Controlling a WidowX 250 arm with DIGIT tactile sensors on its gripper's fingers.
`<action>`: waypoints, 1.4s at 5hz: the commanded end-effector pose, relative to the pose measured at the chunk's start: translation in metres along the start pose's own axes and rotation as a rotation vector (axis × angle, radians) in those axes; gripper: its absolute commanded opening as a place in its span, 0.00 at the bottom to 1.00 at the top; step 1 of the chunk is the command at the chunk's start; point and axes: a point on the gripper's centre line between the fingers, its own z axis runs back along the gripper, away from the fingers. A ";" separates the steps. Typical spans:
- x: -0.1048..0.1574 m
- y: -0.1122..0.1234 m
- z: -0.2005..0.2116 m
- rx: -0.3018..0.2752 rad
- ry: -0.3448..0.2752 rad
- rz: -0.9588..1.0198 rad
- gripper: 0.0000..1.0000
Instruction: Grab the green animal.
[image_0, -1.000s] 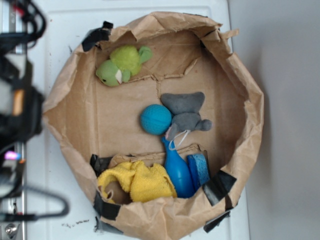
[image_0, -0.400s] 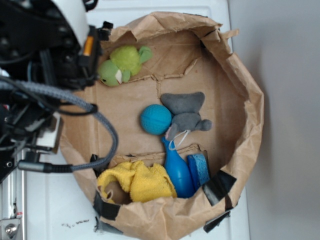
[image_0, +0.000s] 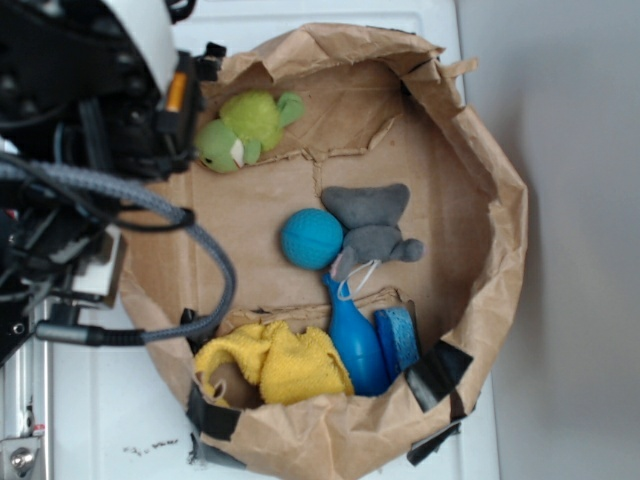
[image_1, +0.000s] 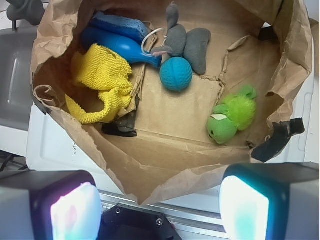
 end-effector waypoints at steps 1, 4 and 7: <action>0.024 0.039 -0.011 -0.004 -0.154 0.369 1.00; 0.038 0.050 -0.035 0.050 -0.243 0.720 1.00; 0.048 0.041 -0.037 0.061 -0.230 0.815 1.00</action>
